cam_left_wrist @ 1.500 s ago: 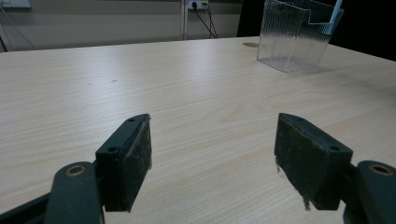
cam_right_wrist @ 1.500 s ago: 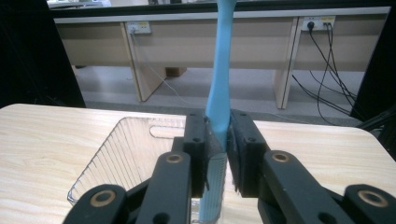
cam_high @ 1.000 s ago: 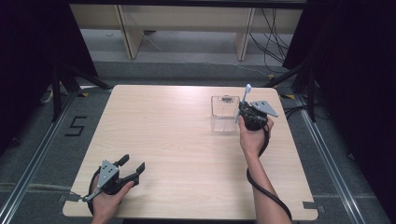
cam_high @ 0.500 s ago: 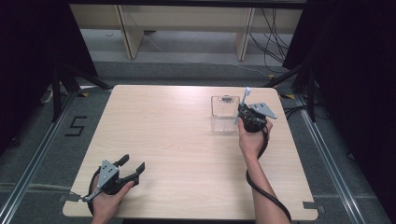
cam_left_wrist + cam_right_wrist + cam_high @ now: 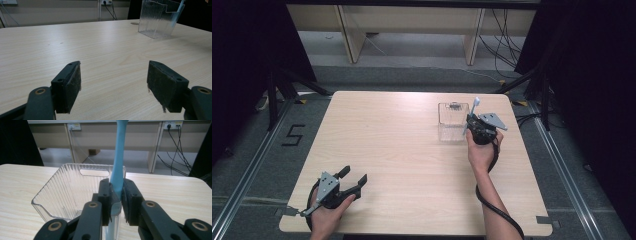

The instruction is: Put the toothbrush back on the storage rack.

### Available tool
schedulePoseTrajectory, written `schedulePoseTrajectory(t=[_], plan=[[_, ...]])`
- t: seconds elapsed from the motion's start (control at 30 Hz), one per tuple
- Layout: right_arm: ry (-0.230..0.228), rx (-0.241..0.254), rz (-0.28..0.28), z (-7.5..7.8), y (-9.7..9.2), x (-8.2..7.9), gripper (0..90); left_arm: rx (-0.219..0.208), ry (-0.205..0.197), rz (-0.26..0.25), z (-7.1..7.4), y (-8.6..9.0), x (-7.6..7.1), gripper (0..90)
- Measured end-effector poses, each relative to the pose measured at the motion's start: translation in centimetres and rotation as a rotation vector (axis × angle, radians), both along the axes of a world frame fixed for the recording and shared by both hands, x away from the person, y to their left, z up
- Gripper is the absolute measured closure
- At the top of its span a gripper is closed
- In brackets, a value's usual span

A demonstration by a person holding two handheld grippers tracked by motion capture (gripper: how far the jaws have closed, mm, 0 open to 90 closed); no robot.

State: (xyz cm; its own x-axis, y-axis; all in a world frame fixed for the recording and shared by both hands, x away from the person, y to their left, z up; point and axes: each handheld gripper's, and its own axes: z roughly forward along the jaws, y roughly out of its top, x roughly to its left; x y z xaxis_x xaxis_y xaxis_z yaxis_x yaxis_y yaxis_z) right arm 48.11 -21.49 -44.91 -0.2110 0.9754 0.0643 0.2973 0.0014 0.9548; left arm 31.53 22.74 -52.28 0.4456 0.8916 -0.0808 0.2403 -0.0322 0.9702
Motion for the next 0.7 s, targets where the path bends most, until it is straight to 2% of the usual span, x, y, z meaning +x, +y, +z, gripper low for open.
schedulePoseTrajectory(t=[0.07,0.1,0.2,0.3,0.37,0.43,0.47,0.53,0.57,0.63,0.67,0.7], plan=[[-0.003,-0.012,0.005,-0.10,-0.07,0.04,78.7,0.000,0.001,0.001,0.00,0.00,0.00,26.9],[0.001,0.007,-0.002,-0.17,0.10,-0.05,78.6,0.002,0.001,0.002,0.00,-0.03,-0.01,26.9],[0.001,-0.008,0.008,-0.21,-0.08,-0.07,78.6,0.006,-0.001,0.001,0.01,-0.10,-0.04,26.9],[0.013,0.007,0.003,-0.22,-0.10,-0.20,78.5,0.003,-0.001,-0.001,0.00,-0.04,-0.10,26.9],[0.001,-0.023,0.006,-0.24,-0.17,-0.22,78.4,-0.009,-0.012,-0.006,-0.07,-0.05,-0.01,26.9],[-0.005,-0.012,0.003,-0.37,-0.08,-0.28,78.0,-0.009,-0.014,-0.008,-0.08,-0.06,-0.01,26.9],[0.018,0.005,-0.004,-0.36,0.06,-0.43,77.5,-0.008,-0.013,-0.009,-0.07,-0.05,-0.03,26.8],[0.011,0.008,0.003,-0.54,0.08,-0.36,75.1,-0.010,-0.013,-0.009,-0.08,-0.05,-0.02,26.8],[0.020,-0.011,0.018,-0.54,-0.13,-0.33,73.9,-0.008,-0.013,-0.008,-0.08,-0.04,-0.02,26.9],[0.013,0.012,0.013,-0.56,0.09,-0.43,71.3,-0.009,-0.012,-0.009,-0.08,-0.06,-0.03,26.9],[0.008,-0.021,0.017,-0.52,-0.01,-0.45,70.1,-0.009,-0.016,-0.002,-0.09,-0.11,-0.03,26.9],[0.011,-0.007,0.017,-0.54,0.09,-0.48,69.2,0.004,-0.001,-0.003,0.01,-0.06,-0.16,26.9]])
